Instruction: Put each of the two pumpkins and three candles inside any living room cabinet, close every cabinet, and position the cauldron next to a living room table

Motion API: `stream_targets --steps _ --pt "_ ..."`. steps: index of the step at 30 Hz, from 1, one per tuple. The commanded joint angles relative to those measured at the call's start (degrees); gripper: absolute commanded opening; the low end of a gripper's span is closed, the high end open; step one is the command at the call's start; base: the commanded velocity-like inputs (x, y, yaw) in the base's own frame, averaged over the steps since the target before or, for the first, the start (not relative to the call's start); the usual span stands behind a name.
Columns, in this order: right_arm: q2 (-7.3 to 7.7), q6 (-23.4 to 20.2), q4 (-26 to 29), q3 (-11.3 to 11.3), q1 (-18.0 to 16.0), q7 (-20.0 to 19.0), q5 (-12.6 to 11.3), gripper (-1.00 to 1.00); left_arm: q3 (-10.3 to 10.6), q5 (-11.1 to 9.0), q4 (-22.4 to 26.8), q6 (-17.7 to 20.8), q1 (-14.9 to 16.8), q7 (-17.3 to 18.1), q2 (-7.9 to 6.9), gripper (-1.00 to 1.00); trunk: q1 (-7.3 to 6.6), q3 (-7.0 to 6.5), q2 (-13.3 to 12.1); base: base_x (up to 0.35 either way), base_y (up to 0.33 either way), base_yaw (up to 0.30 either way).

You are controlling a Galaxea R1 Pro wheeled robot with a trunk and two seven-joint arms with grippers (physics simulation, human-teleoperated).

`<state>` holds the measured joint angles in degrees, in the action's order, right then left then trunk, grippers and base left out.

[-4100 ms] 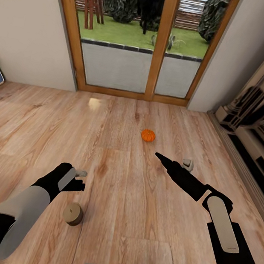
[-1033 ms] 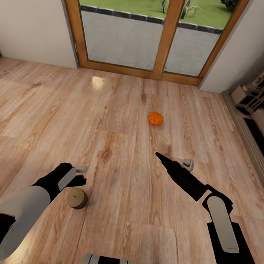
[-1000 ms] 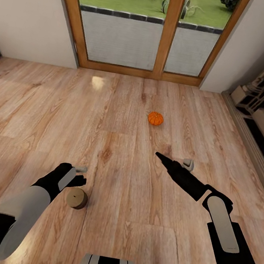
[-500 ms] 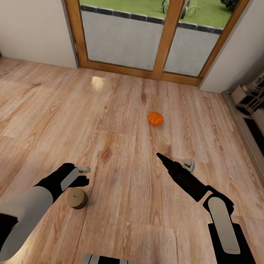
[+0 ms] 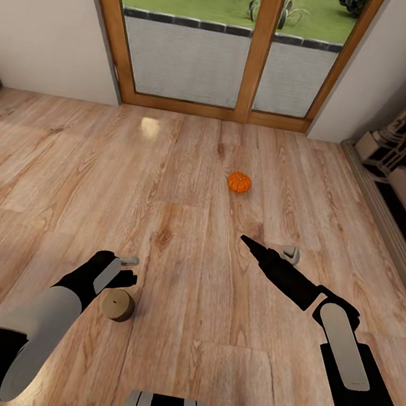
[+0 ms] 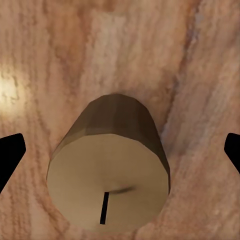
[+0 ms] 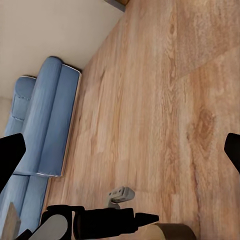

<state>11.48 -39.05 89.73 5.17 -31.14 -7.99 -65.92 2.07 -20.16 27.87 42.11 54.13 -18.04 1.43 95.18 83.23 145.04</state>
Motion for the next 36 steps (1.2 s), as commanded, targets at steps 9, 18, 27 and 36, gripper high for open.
stream_targets --steps 9,18,27,36 --pt "0.03 -0.2 0.1 0.0 0.0 -0.2 0.0 1.0 0.3 -0.7 -0.1 0.2 0.0 -0.5 0.0 1.0 -0.01 0.04 0.0 0.0 0.0 0.0" --pt "0.03 -0.2 0.1 0.0 0.0 -0.2 0.0 1.0 0.3 -0.7 -0.4 0.2 0.0 -0.5 -0.02 1.0 -0.01 0.04 0.0 0.0 0.0 0.0" --pt "0.03 -0.2 0.1 0.0 0.0 -0.2 0.0 1.0 0.2 -0.7 -1.9 0.1 0.0 -0.5 -0.02 1.0 -0.01 0.04 0.0 0.0 0.0 0.0" --pt "0.03 -0.2 0.1 0.0 0.0 -0.2 0.0 1.0 0.2 -0.7 -2.0 0.1 0.0 -0.5 -0.02 1.0 -0.01 0.04 0.0 0.0 0.0 0.0"
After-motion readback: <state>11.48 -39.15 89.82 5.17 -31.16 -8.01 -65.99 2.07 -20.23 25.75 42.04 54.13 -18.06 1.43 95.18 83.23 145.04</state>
